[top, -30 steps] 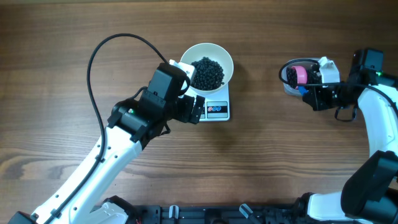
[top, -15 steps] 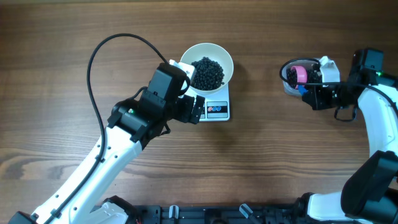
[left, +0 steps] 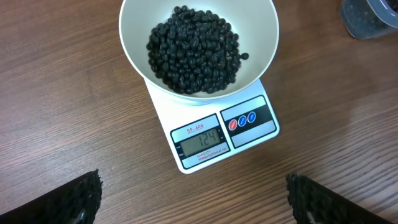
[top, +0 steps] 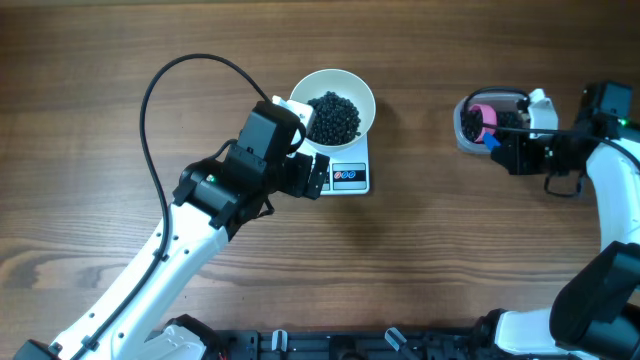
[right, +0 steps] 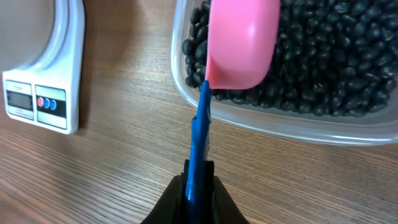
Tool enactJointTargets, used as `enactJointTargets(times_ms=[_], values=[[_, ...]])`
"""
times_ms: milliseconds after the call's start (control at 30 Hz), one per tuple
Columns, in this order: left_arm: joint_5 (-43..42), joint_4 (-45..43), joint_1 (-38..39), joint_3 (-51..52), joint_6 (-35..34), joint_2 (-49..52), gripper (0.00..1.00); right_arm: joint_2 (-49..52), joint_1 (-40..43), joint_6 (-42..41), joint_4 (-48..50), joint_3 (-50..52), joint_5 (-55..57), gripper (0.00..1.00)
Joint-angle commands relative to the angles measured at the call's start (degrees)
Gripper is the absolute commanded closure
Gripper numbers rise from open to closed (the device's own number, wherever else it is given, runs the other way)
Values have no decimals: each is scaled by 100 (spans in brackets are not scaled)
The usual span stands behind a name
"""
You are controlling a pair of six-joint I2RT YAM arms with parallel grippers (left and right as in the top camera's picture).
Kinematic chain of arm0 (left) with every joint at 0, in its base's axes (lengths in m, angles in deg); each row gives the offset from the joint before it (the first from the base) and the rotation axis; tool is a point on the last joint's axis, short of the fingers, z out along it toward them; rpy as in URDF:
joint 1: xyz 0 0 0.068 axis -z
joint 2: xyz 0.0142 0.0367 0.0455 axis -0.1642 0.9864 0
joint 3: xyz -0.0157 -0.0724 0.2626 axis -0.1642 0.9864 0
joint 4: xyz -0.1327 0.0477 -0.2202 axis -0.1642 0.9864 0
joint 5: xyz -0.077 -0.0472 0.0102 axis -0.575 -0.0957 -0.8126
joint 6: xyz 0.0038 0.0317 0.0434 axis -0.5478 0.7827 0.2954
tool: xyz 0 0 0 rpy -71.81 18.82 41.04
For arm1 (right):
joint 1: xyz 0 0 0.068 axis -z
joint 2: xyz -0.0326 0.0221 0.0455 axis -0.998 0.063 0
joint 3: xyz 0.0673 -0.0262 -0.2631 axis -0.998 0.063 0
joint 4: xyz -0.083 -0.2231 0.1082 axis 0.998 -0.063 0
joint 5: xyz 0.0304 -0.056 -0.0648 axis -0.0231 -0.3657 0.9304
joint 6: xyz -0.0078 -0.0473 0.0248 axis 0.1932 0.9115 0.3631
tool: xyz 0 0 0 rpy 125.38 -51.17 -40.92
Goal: Scoop item into bowl and weigh 150g on scale
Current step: 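Lower the scoop into the beans and drag to fill it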
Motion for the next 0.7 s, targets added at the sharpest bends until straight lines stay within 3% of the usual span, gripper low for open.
enactJointTargets(times_ms=[0, 667], values=[[-48, -13, -9, -81, 66, 44, 0, 129, 146, -164, -22, 22, -474, 96], [-48, -13, -11, -81, 66, 44, 0, 129, 166, -424, -24, 22, -713, 96]])
